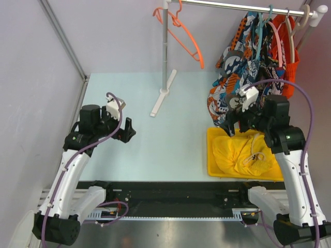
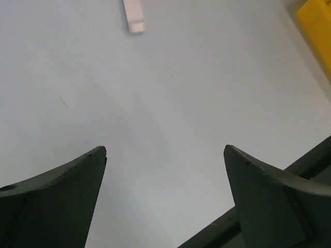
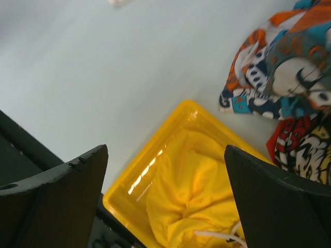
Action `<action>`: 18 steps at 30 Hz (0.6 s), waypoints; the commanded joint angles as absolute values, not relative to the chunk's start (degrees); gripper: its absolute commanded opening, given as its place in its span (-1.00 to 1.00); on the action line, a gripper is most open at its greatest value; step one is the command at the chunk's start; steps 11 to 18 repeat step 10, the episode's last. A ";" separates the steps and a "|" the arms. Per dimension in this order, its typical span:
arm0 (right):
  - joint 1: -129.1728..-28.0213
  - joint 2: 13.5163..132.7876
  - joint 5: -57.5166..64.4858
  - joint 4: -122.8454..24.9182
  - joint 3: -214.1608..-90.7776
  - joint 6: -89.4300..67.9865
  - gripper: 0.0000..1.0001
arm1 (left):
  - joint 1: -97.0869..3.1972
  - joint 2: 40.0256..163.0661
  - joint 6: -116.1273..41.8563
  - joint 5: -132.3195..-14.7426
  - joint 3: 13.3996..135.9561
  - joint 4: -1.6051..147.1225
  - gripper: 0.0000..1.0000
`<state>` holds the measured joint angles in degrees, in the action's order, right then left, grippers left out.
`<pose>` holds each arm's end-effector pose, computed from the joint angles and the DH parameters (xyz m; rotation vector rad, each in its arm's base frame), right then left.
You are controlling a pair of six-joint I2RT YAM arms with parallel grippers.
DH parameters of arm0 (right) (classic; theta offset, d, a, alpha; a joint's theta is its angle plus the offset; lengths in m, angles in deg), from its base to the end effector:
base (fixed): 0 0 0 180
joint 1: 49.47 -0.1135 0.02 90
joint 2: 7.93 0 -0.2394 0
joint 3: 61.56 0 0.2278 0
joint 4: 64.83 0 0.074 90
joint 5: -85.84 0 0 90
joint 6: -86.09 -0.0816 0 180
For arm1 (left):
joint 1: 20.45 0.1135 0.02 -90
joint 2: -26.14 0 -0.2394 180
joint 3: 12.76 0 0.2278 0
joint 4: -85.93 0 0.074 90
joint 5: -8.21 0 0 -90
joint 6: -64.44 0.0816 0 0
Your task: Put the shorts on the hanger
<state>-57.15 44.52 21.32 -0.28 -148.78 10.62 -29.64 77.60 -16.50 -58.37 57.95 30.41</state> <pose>0.1830 0.0601 0.3599 -0.6556 1.9510 0.3899 0.1981 -0.0649 0.2878 0.5684 2.1038 -0.4505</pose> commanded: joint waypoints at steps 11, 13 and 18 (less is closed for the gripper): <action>-57.47 42.52 21.25 0.89 -138.01 20.88 0.99 | -29.23 72.90 -11.93 -67.99 52.87 31.28 0.99; -57.47 42.52 21.25 0.89 -138.01 20.88 0.99 | -29.23 72.90 -11.93 -67.99 52.87 31.28 0.99; -57.47 42.52 21.25 0.89 -138.01 20.88 0.99 | -29.23 72.90 -11.93 -67.99 52.87 31.28 0.99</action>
